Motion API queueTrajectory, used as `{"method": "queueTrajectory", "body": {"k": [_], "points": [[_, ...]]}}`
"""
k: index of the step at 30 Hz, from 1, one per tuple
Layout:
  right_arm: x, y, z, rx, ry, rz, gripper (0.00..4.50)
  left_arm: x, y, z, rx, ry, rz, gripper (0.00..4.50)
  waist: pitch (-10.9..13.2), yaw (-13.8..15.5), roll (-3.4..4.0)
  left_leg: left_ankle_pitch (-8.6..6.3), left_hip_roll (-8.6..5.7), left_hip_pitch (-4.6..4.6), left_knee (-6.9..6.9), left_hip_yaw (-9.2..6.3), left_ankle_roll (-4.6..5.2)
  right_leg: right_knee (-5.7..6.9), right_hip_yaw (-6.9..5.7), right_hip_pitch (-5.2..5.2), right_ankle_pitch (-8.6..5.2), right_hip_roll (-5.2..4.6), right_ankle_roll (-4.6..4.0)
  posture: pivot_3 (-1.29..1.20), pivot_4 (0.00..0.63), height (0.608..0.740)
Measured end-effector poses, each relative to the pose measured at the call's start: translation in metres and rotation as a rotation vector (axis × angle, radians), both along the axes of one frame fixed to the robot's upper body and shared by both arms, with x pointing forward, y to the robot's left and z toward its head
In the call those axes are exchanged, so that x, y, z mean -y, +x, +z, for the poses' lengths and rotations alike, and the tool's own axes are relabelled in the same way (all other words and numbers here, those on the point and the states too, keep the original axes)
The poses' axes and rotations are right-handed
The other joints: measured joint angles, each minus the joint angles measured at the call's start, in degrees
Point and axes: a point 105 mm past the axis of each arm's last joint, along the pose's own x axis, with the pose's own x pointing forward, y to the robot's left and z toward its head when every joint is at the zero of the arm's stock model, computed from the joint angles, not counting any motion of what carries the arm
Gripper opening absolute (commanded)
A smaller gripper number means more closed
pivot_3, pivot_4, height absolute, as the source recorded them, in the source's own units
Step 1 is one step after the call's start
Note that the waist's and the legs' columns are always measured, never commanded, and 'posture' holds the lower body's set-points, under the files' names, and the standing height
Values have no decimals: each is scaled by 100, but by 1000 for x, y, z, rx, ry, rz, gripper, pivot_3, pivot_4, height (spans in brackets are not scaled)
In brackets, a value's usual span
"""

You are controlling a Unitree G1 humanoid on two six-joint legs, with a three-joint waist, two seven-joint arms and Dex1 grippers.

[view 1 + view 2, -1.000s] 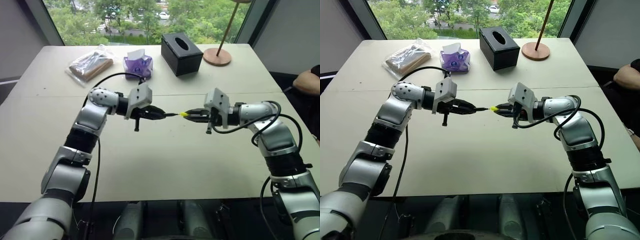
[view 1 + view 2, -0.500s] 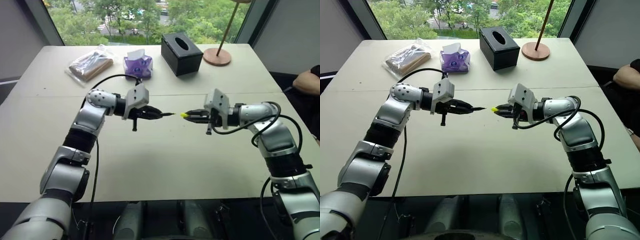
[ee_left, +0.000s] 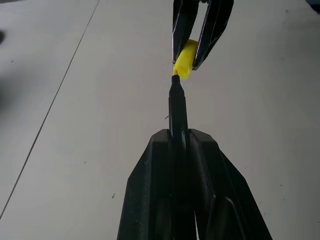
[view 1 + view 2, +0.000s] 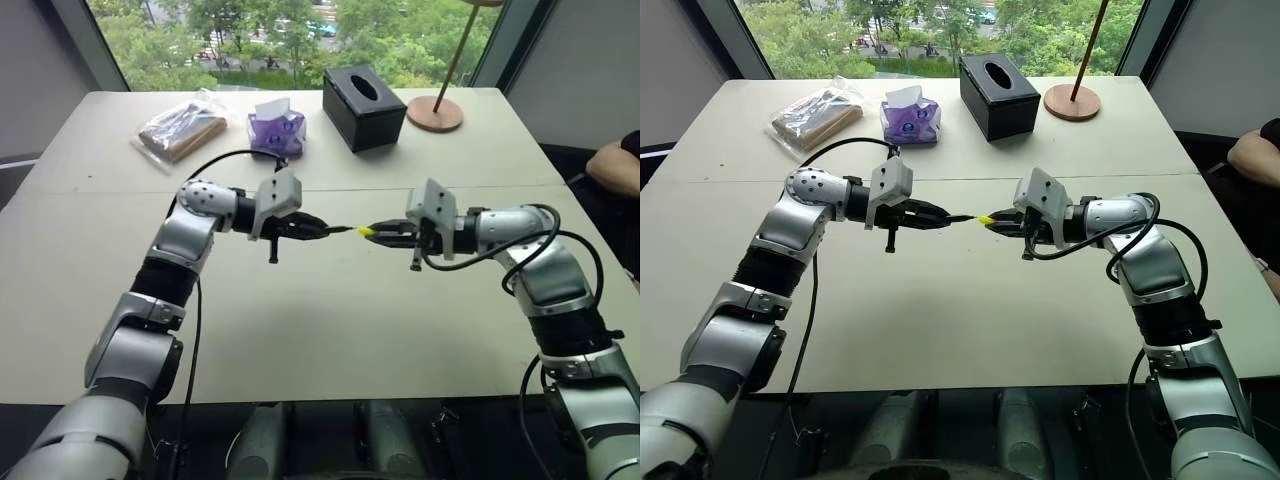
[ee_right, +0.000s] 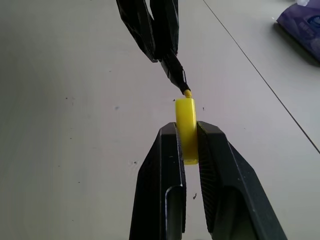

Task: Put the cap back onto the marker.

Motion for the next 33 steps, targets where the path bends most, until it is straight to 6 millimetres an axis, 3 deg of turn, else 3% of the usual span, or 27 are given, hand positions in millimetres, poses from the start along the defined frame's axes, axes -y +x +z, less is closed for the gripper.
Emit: {"method": "queueTrajectory", "body": {"k": [25,33], "points": [[1,1,-1,1,2,-11,43,-2,0,0,1,7,0,0,0,0,0,0,0,0,0,0,0,0,0,0,0,0,-1,0,150,740],[0,1,0,4,6,-10,43,8,-6,1,2,8,-35,0,0,0,0,0,0,0,0,0,0,-1,0,0,0,0,-1,0,150,740]]}}
